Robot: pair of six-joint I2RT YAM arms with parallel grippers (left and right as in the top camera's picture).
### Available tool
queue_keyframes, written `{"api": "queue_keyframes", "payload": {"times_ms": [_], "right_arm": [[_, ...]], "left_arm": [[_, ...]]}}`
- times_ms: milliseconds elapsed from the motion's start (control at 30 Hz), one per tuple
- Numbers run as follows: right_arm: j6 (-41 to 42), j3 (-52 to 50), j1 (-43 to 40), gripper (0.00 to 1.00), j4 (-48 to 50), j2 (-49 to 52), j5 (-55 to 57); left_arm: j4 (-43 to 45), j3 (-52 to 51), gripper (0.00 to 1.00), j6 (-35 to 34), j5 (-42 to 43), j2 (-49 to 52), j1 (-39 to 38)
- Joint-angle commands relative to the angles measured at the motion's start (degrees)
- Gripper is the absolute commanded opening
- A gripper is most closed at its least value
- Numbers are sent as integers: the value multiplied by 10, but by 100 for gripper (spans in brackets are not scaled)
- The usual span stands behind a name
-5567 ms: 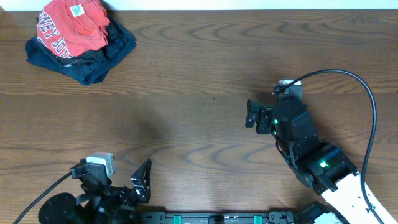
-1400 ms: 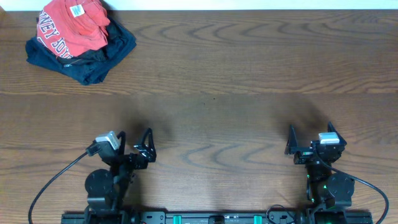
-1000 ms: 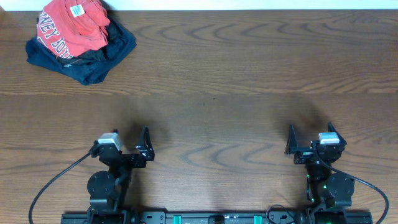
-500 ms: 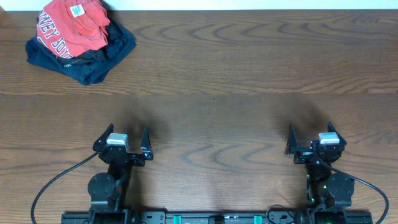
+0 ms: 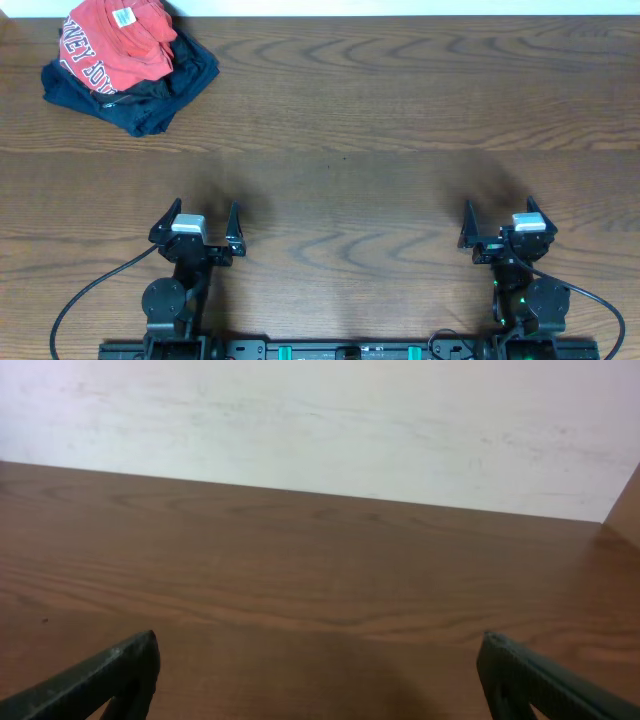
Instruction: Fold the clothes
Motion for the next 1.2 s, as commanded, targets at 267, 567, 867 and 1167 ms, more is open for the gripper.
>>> {"api": "queue_keyframes", "payload": {"times_ms": [267,567,867,1167], "right_arm": [[6,-1,-4,99,-3,-5,-4],[6,-1,-4,99,-3,-5,-4],[6,-1,-4,99,-3,-5,-4],[6,-1,-4,99,-3,-5,-4]], "left_arm": [[-22,-9,98,10,-1,-3,26],[-22,-9,98,10,-1,-3,26],[-22,-9,98,10,-1,-3,26],[-22,-9,98,9,-1,-3,26]]}}
